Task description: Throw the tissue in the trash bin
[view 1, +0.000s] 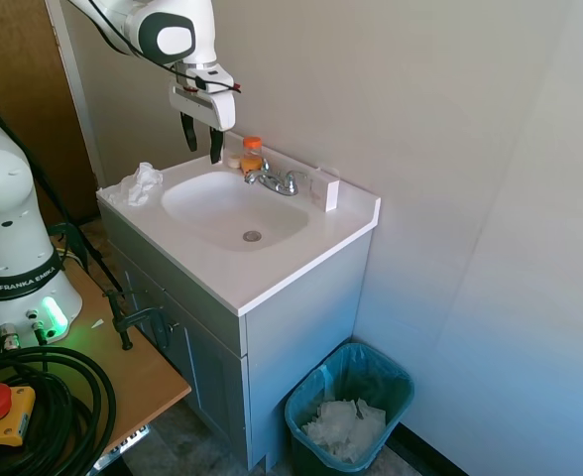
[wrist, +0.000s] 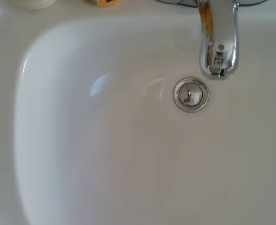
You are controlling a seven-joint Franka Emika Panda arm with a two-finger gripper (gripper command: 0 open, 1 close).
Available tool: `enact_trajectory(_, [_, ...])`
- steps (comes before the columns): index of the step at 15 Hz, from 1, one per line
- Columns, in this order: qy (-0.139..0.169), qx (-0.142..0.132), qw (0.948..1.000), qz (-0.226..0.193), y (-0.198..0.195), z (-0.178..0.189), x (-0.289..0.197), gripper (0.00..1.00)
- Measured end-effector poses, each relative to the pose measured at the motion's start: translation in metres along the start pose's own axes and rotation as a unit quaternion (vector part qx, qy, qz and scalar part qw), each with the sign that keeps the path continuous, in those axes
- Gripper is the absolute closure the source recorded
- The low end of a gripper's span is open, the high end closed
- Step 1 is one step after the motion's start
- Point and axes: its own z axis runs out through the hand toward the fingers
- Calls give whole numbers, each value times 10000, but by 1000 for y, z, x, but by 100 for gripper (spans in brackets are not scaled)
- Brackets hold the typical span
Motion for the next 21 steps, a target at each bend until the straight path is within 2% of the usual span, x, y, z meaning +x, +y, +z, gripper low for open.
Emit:
enact_trajectory(2, [57,-41,10000,-7,-3,0,-1,0])
enact_trajectory(5, [217,-32,9995,-239,-42,-8,-28,0])
enact_trajectory(8, [111,-61,9980,-612,-79,5,-66,0])
enact_trajectory(14, [-150,-183,9918,-1259,-121,67,-147,0])
enact_trajectory(19, [-349,-524,9876,-1442,-124,129,-179,0])
enact_trajectory(20, [-388,-570,9874,-1426,-123,137,-180,100])
enact_trajectory(21, [-422,-599,9875,-1396,-122,145,-179,100])
